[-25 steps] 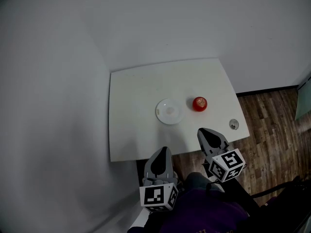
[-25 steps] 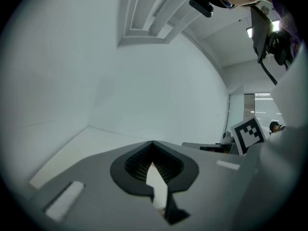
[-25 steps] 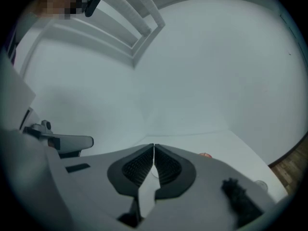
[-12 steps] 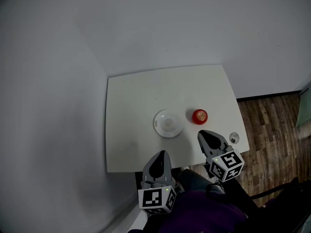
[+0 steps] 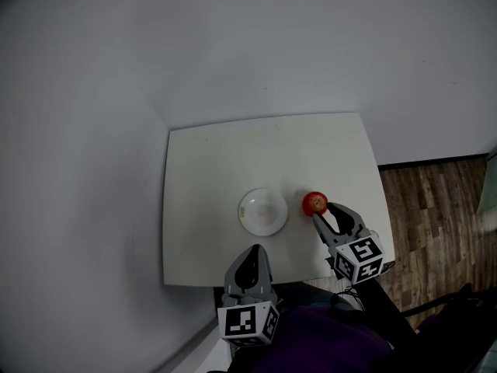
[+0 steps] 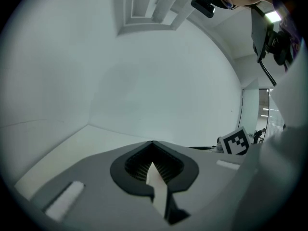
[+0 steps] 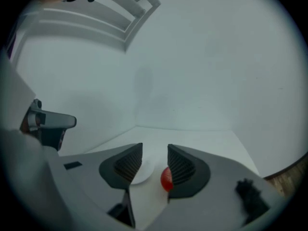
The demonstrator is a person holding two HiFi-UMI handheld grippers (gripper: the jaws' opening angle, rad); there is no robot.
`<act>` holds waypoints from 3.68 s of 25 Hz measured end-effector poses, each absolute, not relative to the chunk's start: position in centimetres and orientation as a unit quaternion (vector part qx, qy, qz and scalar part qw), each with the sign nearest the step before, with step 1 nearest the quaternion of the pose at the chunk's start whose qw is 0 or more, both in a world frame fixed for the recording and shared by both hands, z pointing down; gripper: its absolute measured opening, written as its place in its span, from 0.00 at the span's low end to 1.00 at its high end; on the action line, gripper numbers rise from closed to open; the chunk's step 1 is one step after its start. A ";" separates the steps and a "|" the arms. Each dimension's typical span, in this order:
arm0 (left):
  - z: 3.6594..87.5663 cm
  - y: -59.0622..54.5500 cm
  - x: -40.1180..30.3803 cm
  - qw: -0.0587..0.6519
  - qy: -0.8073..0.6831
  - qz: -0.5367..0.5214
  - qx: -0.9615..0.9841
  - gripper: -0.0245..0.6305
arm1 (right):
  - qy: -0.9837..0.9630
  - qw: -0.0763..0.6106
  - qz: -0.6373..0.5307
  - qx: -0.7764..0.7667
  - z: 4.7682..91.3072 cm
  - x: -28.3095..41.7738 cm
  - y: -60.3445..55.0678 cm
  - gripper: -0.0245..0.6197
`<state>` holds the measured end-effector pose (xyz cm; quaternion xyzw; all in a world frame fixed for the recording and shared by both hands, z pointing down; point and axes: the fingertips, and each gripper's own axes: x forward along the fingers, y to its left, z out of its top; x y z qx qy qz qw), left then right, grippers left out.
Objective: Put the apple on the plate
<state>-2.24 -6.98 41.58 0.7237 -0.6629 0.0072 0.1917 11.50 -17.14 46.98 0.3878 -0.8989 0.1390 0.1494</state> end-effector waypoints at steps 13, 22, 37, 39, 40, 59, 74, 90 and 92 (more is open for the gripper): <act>44.3 -9.2 -3.7 0.197 -0.677 0.016 0.709 0.05 | -0.890 0.241 0.110 0.370 54.5 11.9 -20.7 0.42; 43.1 -9.9 -4.7 0.188 -0.674 0.024 0.714 0.05 | -0.879 0.284 0.120 0.363 56.9 11.8 -21.0 0.52; 41.6 -10.0 -6.3 0.182 -0.681 0.033 0.708 0.05 | -0.864 0.328 0.143 0.353 59.0 11.8 -21.6 0.56; 41.6 -10.0 -6.5 0.182 -0.682 0.034 0.707 0.05 | -0.865 0.329 0.143 0.352 59.1 11.8 -21.7 0.56; 41.6 -9.9 -6.6 0.182 -0.682 0.033 0.707 0.05 | -0.864 0.330 0.145 0.351 59.2 11.8 -21.7 0.56; 41.1 -9.9 -6.9 0.175 -0.684 0.029 0.708 0.05 | -0.864 0.334 0.146 0.347 58.9 11.8 -21.7 0.56; 40.7 -9.4 -7.4 0.177 -0.694 0.021 0.698 0.05 | -0.876 0.321 0.132 0.335 57.0 10.0 -21.9 0.56; 40.2 -7.7 -8.9 0.178 -0.714 0.018 0.677 0.05 | -0.893 0.310 0.129 0.299 55.6 6.6 -21.1 0.56; 39.9 -7.4 -9.1 0.179 -0.717 0.018 0.673 0.05 | -0.895 0.314 0.130 0.291 55.6 6.1 -20.9 0.56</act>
